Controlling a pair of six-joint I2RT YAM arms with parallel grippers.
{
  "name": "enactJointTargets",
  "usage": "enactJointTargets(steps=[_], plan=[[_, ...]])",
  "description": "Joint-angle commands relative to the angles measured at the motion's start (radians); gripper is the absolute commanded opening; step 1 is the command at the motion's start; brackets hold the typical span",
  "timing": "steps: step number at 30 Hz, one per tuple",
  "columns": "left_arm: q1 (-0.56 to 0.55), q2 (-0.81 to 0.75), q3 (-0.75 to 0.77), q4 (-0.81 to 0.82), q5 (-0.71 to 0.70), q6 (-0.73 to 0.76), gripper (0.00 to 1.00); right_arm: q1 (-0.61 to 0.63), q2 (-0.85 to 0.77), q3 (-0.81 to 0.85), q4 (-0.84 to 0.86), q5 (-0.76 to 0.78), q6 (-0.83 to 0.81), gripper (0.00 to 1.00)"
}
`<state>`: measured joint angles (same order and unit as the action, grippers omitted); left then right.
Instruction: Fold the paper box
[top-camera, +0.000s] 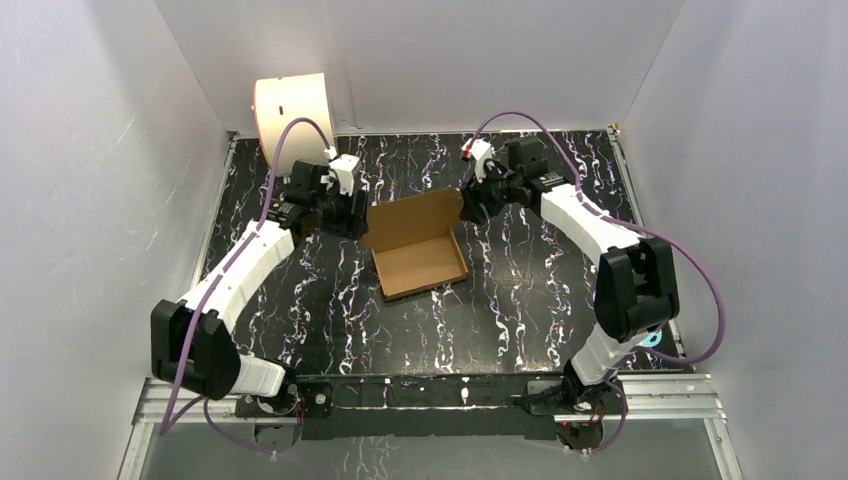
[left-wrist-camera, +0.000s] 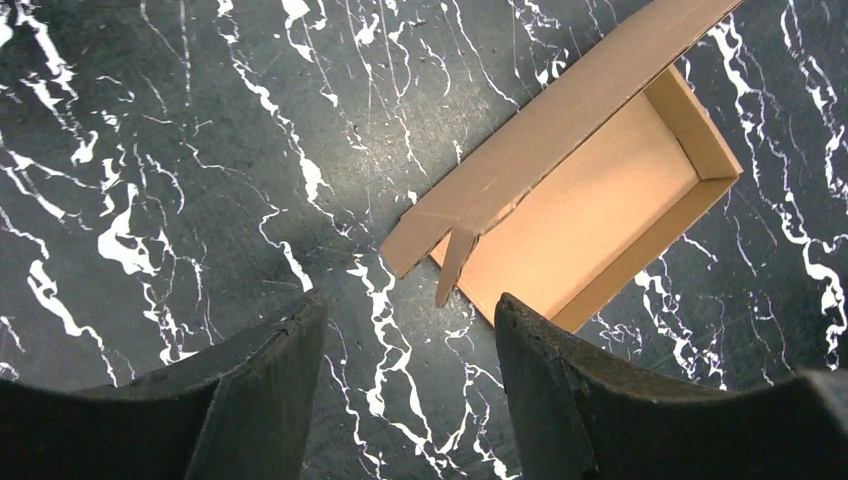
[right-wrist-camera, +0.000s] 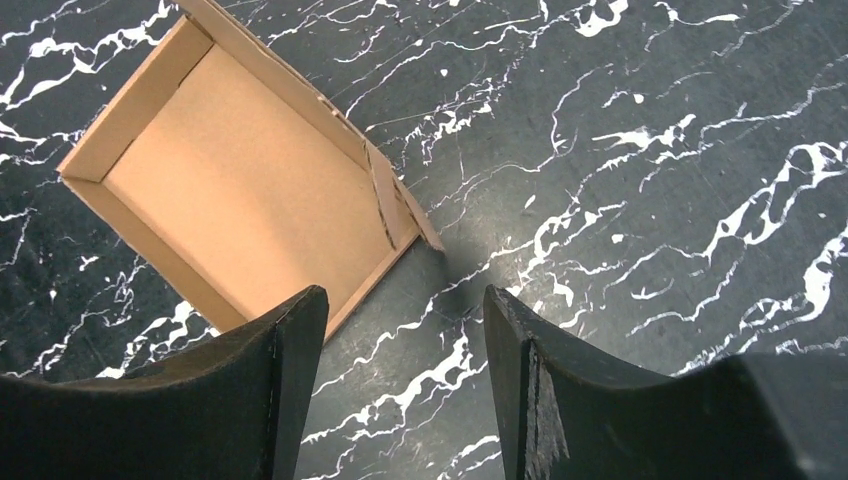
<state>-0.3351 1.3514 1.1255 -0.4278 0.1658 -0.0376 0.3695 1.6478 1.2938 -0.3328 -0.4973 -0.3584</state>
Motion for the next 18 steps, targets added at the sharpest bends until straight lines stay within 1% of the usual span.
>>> enactJointTargets(steps=[1,4,10,15,18], plan=[[0.009,0.04,0.06,-0.031,0.07,0.07,0.58,-0.002,0.047,0.078,0.037,-0.093,-0.101,0.66],[0.011,0.071,0.074,-0.04,0.075,0.083,0.54,-0.001,0.074,0.096,0.037,-0.103,-0.121,0.64],[0.011,0.112,0.096,-0.051,0.105,0.095,0.41,-0.001,0.112,0.123,0.034,-0.123,-0.146,0.57],[0.012,0.137,0.119,-0.066,0.137,0.099,0.35,0.0,0.133,0.147,0.024,-0.139,-0.174,0.53],[0.013,0.146,0.121,-0.07,0.158,0.099,0.31,0.0,0.145,0.166,0.002,-0.157,-0.184,0.48]])
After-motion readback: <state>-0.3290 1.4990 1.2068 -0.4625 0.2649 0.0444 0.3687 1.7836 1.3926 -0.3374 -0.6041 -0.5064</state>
